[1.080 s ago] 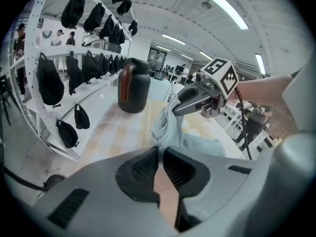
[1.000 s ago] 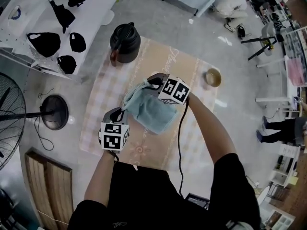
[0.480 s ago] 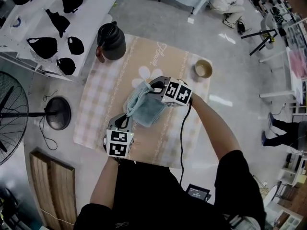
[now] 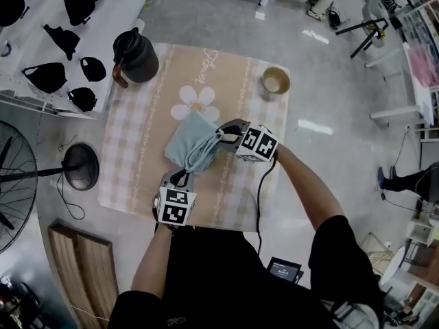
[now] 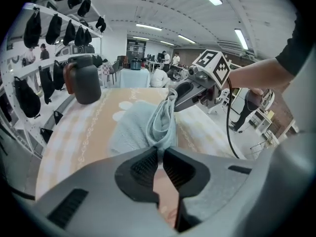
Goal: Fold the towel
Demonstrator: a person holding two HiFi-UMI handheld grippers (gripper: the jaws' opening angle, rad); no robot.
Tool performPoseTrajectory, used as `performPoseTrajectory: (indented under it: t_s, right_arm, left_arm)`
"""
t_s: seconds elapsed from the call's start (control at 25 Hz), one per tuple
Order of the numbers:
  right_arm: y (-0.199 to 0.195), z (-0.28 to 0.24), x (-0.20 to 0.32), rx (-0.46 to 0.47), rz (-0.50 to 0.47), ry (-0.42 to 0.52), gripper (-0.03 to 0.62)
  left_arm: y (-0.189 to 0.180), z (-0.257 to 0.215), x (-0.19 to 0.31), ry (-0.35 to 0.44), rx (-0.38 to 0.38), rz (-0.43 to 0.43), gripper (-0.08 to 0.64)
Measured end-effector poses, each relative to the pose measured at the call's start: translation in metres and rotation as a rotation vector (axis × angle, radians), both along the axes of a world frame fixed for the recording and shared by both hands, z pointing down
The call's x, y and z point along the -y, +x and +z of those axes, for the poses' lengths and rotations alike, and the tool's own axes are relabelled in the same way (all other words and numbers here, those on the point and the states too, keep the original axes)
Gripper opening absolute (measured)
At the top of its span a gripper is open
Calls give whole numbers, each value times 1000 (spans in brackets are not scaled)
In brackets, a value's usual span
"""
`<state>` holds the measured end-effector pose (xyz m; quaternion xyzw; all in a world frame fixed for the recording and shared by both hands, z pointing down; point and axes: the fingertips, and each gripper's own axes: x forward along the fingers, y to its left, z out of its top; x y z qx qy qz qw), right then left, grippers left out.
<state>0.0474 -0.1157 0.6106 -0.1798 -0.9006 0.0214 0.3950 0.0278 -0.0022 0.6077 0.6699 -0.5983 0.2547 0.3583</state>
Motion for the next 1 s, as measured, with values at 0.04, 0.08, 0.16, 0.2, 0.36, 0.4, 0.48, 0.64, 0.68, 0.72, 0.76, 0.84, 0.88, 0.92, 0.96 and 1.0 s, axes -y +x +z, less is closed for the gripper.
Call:
performPoseTrajectory:
  t_s: [0.04,0.08,0.16,0.2,0.36,0.4,0.48,0.64,0.68,0.72,0.76,0.84,0.88,0.92,0.96,1.0]
  right_arm:
    - [7,2,0,-3,19,-9,107]
    - [14,4,0,-6,37,-18,110]
    - [25,5,0,-9,72,-32,120]
    - [30,5,0,-10,87,-35,128]
    - [43,7,6,-6,157,-37,184]
    - [45,5,8,3,182,-43,190]
    - [50,0,11,26,241,-57,192]
    - [55,-14,14,76,381,-66,190]
    - [56,-18,13,85,410,-66,190]
    - [58,-21,11,92,434,-62,190]
    - [60,-23,8,95,456,-54,190]
    - [64,-27,2,97,503,-28,190]
    - [65,-28,-2,95,525,-18,190]
    - [66,-29,-7,89,543,-12,190]
    - [67,-30,-12,79,558,-10,187]
    - [68,-30,-17,69,575,-9,177]
  left_arm:
    - [6,5,1,-3,-17,16,34]
    - [13,9,0,-16,-40,31,35]
    - [28,16,-3,-46,-92,66,97]
    - [35,18,-4,-54,-117,87,141]
    - [51,17,-7,-55,-167,161,233]
    - [51,14,-8,-49,-172,173,233]
    - [48,8,-11,-31,-185,185,233]
    - [33,-11,-12,27,-209,168,233]
    - [28,-15,-12,40,-218,156,233]
    - [24,-19,-13,49,-227,141,233]
    - [20,-22,-13,56,-235,126,233]
    - [9,-26,-13,67,-240,91,233]
    - [4,-27,-12,71,-240,74,233]
    - [-1,-28,-12,74,-241,60,233]
    - [-4,-29,-11,75,-244,50,232]
    - [-6,-29,-11,75,-247,45,222]
